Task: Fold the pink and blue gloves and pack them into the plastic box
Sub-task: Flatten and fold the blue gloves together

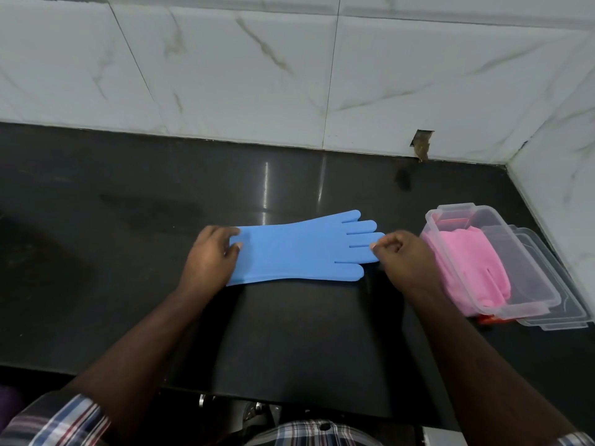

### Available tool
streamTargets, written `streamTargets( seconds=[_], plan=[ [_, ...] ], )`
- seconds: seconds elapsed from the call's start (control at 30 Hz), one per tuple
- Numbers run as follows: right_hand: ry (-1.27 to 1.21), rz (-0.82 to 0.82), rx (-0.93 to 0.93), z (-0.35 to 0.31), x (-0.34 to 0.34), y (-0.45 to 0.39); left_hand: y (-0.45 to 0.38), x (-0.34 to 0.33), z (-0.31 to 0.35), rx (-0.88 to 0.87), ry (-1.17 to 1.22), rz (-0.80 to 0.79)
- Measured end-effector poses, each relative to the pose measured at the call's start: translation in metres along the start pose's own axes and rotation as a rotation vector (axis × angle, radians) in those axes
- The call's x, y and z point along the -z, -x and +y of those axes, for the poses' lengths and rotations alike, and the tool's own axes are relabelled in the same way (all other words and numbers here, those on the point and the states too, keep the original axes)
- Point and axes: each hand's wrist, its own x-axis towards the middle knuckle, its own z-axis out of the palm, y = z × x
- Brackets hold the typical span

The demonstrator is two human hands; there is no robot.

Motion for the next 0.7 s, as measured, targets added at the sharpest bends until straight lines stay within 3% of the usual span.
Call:
streamTargets(
  seconds=[0.1,0.23,0.5,0.7],
  plan=[
    [0.034,-0.022,-0.034,-0.001,0.000,-0.015,-0.022,-0.001,-0.002,0.154,0.023,-0.049],
    [-0.084,-0.079,-0.124,0.001,-0.002,-0.027,-0.032,-0.004,-0.002,0.178,0.022,-0.057],
    [-0.243,0.084,-0.121,-0.002,-0.001,-0.030,-0.040,-0.006,-0.005,0.253,0.118,-0.045],
    [-0.065,-0.171,-0.344,0.009,-0.004,-0.030,-0.041,-0.010,-0.005,0.210,0.064,-0.044]
  ],
)
